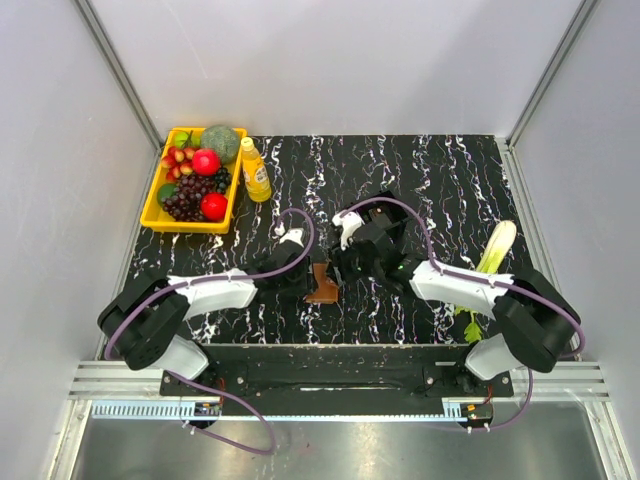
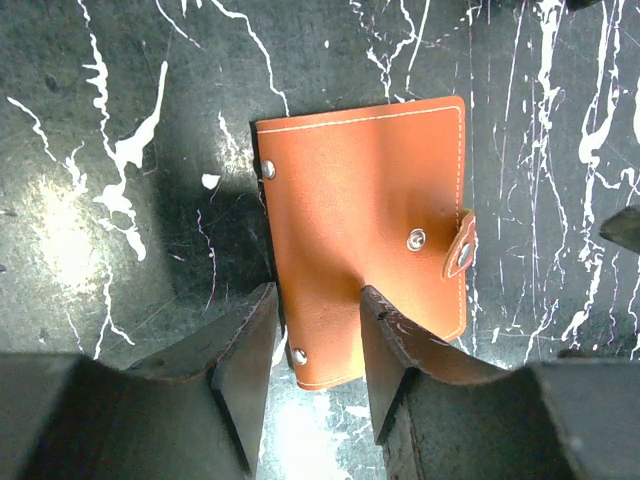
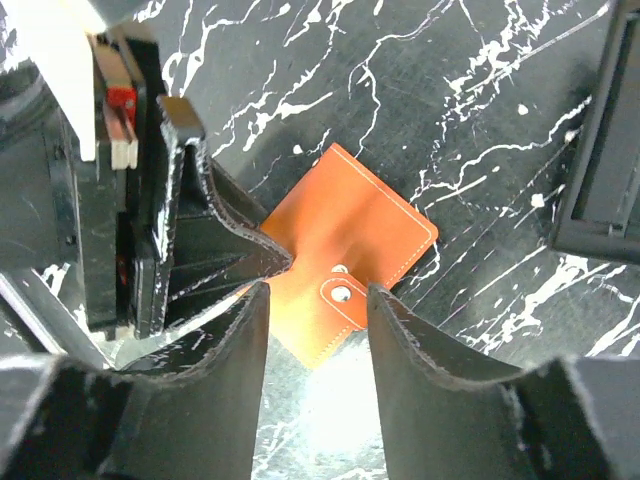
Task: Put the credit cards into the card holder
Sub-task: Close the card holder at the center of the board.
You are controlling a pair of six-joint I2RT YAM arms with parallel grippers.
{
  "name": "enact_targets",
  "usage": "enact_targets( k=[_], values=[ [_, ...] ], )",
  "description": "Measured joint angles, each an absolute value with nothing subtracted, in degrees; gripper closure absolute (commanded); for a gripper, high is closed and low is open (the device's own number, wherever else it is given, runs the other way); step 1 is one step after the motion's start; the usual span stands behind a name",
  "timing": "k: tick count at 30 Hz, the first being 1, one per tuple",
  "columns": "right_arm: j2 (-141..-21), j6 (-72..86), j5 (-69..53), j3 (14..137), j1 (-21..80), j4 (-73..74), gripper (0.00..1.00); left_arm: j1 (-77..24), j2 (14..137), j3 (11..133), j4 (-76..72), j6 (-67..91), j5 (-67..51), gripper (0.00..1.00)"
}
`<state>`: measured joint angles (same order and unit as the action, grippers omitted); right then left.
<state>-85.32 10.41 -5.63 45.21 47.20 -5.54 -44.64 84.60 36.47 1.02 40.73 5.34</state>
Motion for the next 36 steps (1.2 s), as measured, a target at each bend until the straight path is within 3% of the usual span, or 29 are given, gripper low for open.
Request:
enact_targets(
  k=[3,7,23,36],
  values=[
    [-84.6,15.7,-3.6,46.1,47.2,-3.1,0.71,-44.6,83.9,35.9,1.1,41.3,5.4,0.57],
    [-86.6,23.6,-1.4,49.2,47.8,3.2,0.61,-44.6,83.3,35.2,1.1,42.8,5.8,0.59],
    [-101.2,36.7,16.5,63.4,55.1,24.4,0.58,-44.6,80.7,31.3,-1.9,51.1,7.1,0.59],
    [-103.1,37.2,20.5,67.6,57.0,27.1,0.58,-44.6,80.5,29.6,-5.3,51.9,6.9,0.59]
  ],
)
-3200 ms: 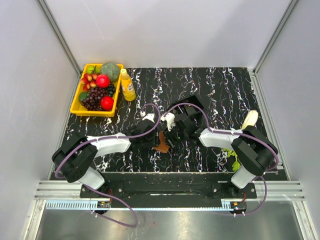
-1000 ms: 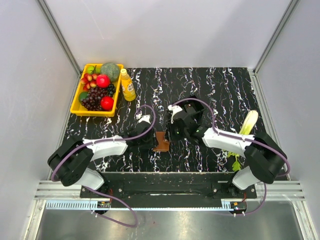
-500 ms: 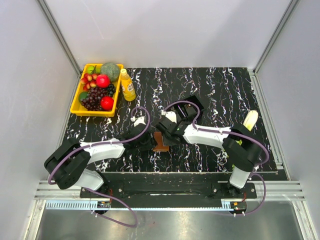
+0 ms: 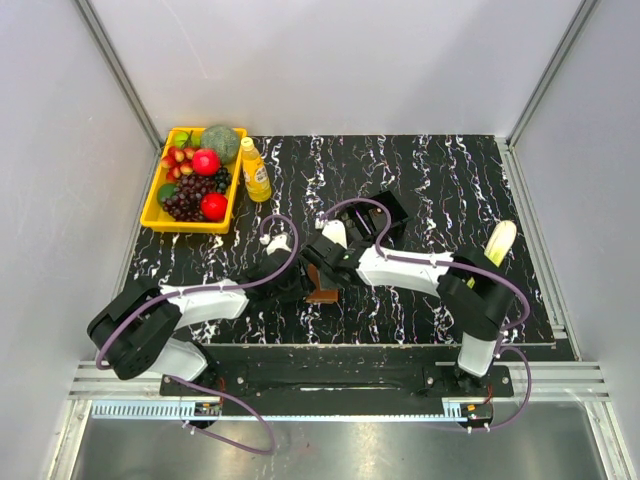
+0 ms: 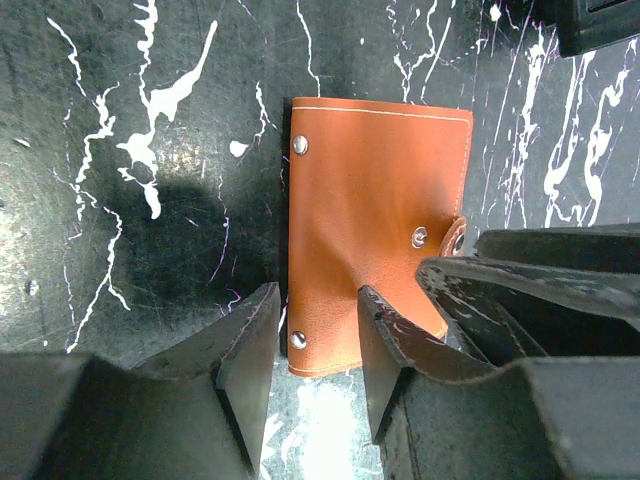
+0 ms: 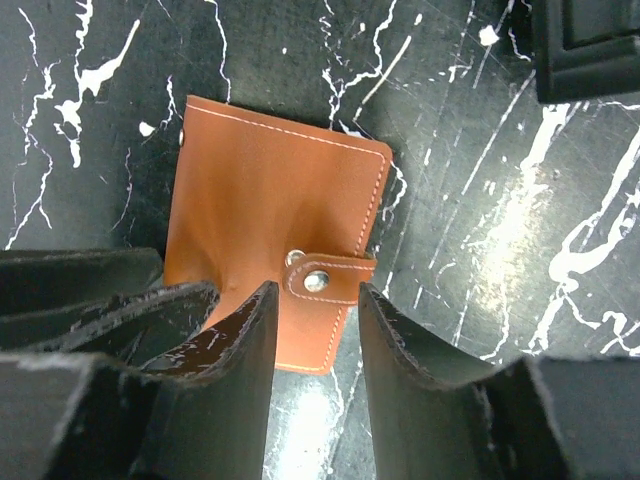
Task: Put the credit cards into the card holder
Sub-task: Close the card holder at the center of the board.
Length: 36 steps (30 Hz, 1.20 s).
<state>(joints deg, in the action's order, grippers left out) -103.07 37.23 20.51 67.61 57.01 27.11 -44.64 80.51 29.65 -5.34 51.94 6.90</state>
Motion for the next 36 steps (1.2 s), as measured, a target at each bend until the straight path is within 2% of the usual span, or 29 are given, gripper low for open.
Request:
enact_targets(
  k=[6,11,17,21,25,26,28,36],
  values=[
    [-106.7,37.4,21.6,70.0,57.0,27.4,0.58,-44.6,80.3,29.1,-6.2,52.3,6.9,0.59],
    [-106.9,37.2,23.6,71.6,57.0,27.9,0.64,-44.6,80.3,29.1,-6.2,52.4,6.9,0.59],
    [-107.2,36.9,25.0,72.1,57.1,28.8,0.67,-44.6,80.3,29.1,-6.3,52.4,6.8,0.59],
    [-107.9,36.8,25.1,72.7,57.4,29.4,0.79,-44.6,80.3,29.1,-6.6,52.3,6.6,0.59],
    [-107.9,36.5,25.8,72.8,57.8,29.6,0.82,-44.6,80.3,29.1,-7.0,52.3,6.6,0.59],
    [-107.9,36.5,25.9,72.8,57.8,29.7,0.82,-44.6,80.3,29.1,-7.1,52.3,6.6,0.59],
    [-107.9,36.5,26.2,72.8,57.9,29.8,0.7,-44.6,80.3,29.1,-7.1,52.3,6.6,0.59],
    [-107.9,36.4,26.4,72.8,58.1,30.6,0.66,-44.6,80.3,29.1,-7.1,52.3,6.4,0.59]
  ],
)
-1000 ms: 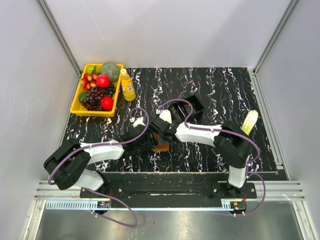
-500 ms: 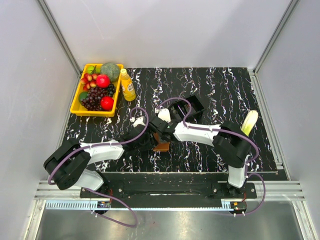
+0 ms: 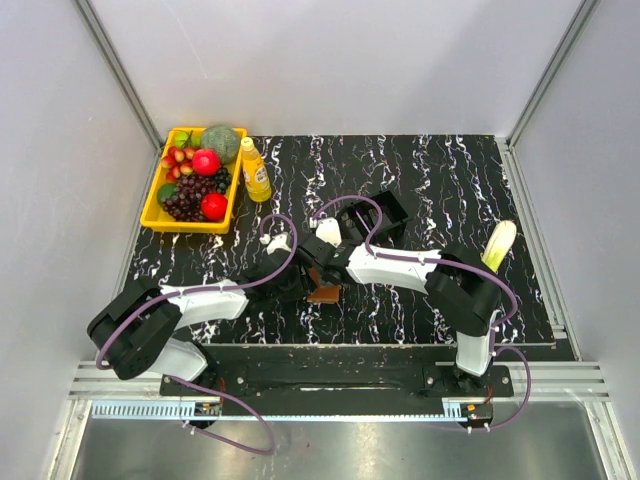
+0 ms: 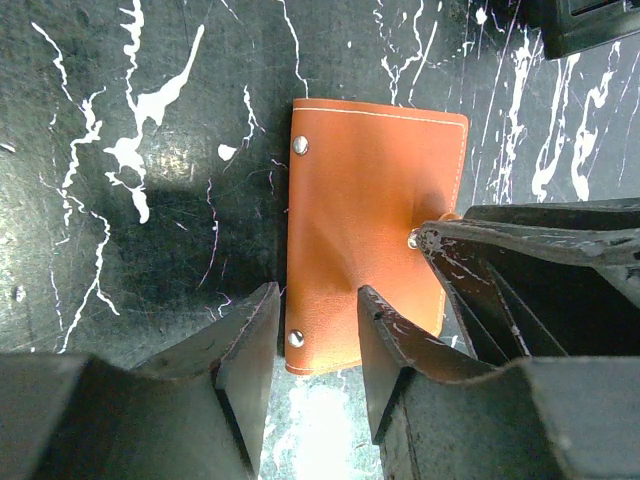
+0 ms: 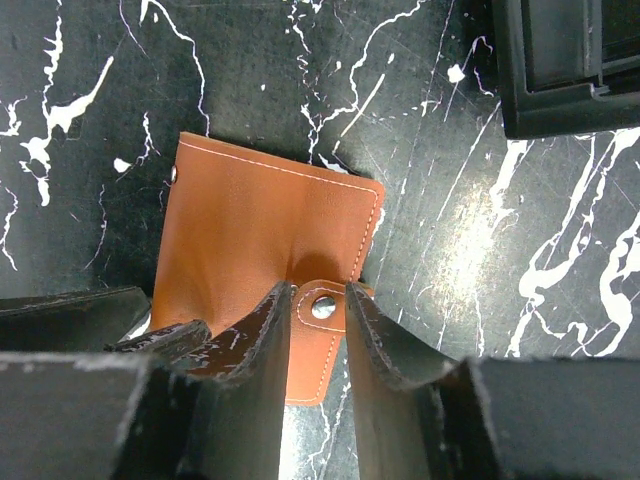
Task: Put the credit cards into the card holder
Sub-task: Close the card holder at the center of the board.
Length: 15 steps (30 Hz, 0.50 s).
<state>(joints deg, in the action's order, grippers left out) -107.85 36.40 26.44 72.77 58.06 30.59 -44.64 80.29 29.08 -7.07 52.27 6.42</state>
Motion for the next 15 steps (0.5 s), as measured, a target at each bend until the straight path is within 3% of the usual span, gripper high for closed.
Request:
enact_targets(
  k=[12,15],
  values=[
    [-107.9,36.6,26.6,74.0,58.5,33.3,0.69,-44.6,80.4,29.1,-7.0,52.3,6.1,0.59],
    [-107.9,36.8,26.6,74.1,58.5,33.6,0.64,-44.6,80.4,29.1,-6.9,52.3,6.1,0.59]
  ],
)
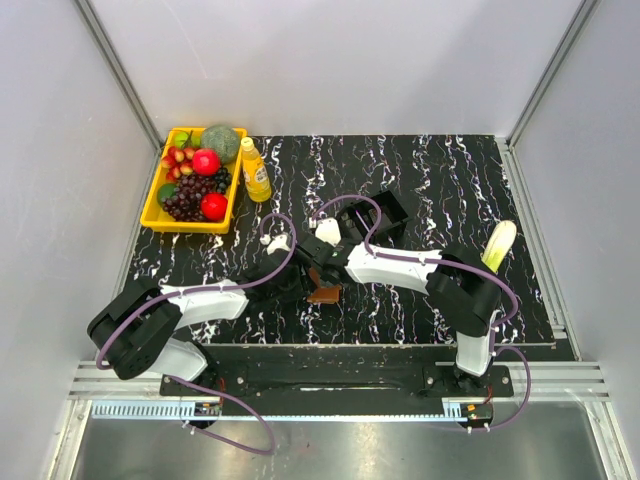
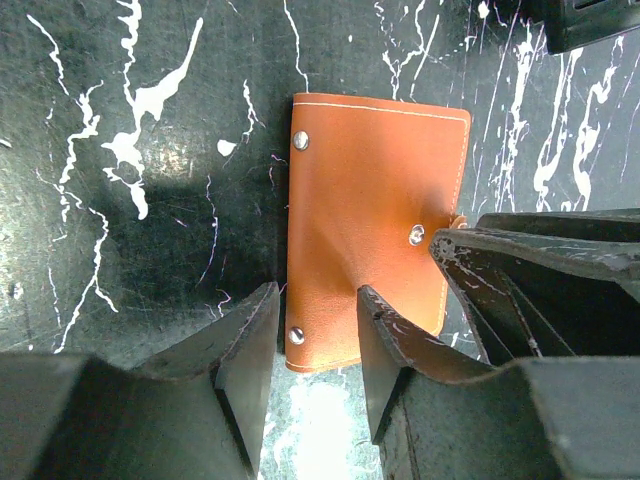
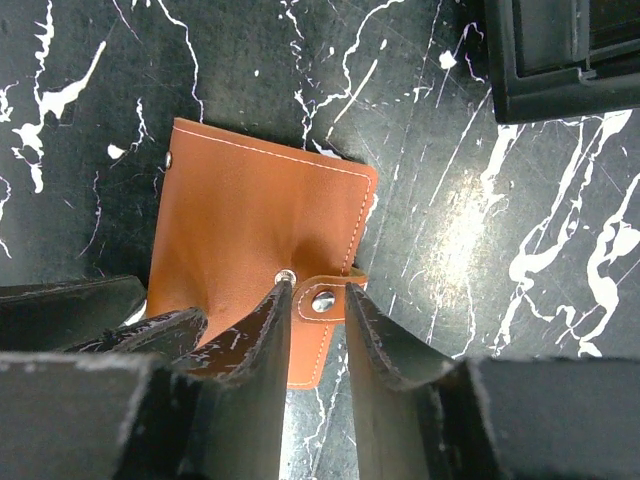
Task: Put the credit cards into the card holder
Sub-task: Close the card holder at the center of the board.
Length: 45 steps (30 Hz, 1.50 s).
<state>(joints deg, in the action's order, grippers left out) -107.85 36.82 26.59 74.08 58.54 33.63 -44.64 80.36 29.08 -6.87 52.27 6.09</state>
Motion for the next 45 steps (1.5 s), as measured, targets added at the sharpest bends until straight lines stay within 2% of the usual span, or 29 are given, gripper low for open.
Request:
enact_targets(
  k=[5,10,16,20,24,27,30,32,42,45],
  values=[
    [-107.9,37.0,26.6,74.5,58.6,34.6,0.6,-44.5,80.4,29.1,-6.7,52.3,6.0,0.59],
    [-107.9,37.5,26.6,74.8,58.8,35.0,0.59,-44.4,80.4,29.1,-6.5,52.3,6.0,0.59],
    [-108.0,38.3,26.5,74.8,59.2,34.6,0.7,-44.2,80.1,28.4,-7.5,52.3,6.0,0.59],
    [-108.1,39.0,26.5,74.8,59.2,34.2,0.7,-44.2,80.1,28.3,-7.5,52.3,5.8,0.59],
    [-108.1,39.5,26.5,74.7,59.4,34.1,0.63,-44.2,79.9,27.8,-8.3,52.3,5.9,0.59],
    [-108.1,39.9,26.5,74.3,59.5,33.9,0.62,-44.2,79.7,27.2,-9.2,52.4,5.9,0.59],
    [-108.1,40.4,26.5,73.8,59.6,33.7,0.65,-44.2,79.6,26.2,-11.2,52.6,5.8,0.59],
    [-108.1,40.6,26.5,73.2,59.6,33.3,0.71,-44.2,79.6,25.6,-12.6,52.8,5.8,0.59],
    [-108.1,41.1,27.0,72.7,59.7,32.7,0.79,-44.2,79.6,24.9,-14.2,53.0,5.8,0.59],
    [-108.1,41.1,27.6,72.6,59.7,32.7,0.86,-44.2,79.6,24.8,-14.3,53.0,5.8,0.59]
  ],
)
